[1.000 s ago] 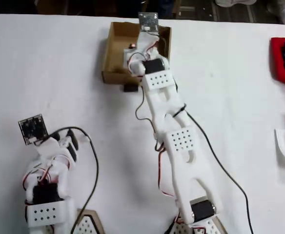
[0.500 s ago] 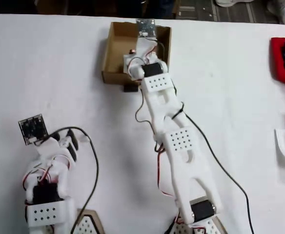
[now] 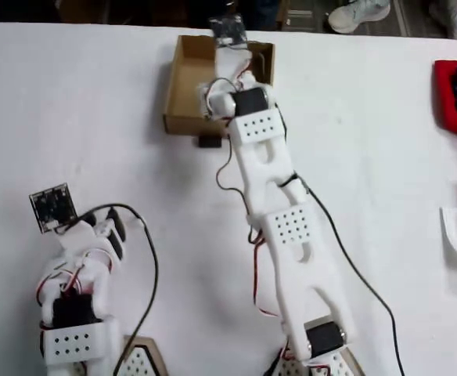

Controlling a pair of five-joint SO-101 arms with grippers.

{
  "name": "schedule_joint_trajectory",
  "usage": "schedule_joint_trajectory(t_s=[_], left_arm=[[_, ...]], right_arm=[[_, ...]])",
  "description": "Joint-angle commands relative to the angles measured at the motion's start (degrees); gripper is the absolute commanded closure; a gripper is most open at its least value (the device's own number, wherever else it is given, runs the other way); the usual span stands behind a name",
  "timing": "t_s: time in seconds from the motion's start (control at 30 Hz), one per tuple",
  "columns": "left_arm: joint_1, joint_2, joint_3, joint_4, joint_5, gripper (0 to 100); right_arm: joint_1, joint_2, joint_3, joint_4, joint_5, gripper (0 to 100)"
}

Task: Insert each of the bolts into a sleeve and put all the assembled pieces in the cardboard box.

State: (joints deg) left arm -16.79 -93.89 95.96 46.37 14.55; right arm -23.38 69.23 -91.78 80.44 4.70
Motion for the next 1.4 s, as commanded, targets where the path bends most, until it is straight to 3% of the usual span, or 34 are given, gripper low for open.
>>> schedule_joint_trajectory(t_s=[0.0,0.13,0.2,0.4,0.6,1.07,1.37], left_arm=[[0.5,-0.7,1.5,0.3,0.1,85],[0.5,-0.7,1.5,0.3,0.0,85],[0.5,-0.7,1.5,0.2,0.0,85],[0.4,-0.7,1.5,0.3,0.0,85],[0.4,-0.7,1.5,0.3,0.0,85],[0.4,-0.7,1.5,0.3,0.0,85],[0.4,-0.7,1.5,0.0,0.0,85]], right_arm=[[-1.7,-6.1,-3.6,10.0,18.2,87.9],[-3.3,-5.7,-3.1,20.5,39.6,86.4],[-3.8,-5.1,-1.8,20.8,44.9,86.2],[-4.1,-1.0,-1.6,18.9,46.4,86.1],[-4.3,4.4,-1.8,18.9,49.5,78.1],[-4.3,11.0,-1.5,10.8,49.6,81.4],[-5.2,10.6,-3.7,21.1,52.7,81.5]])
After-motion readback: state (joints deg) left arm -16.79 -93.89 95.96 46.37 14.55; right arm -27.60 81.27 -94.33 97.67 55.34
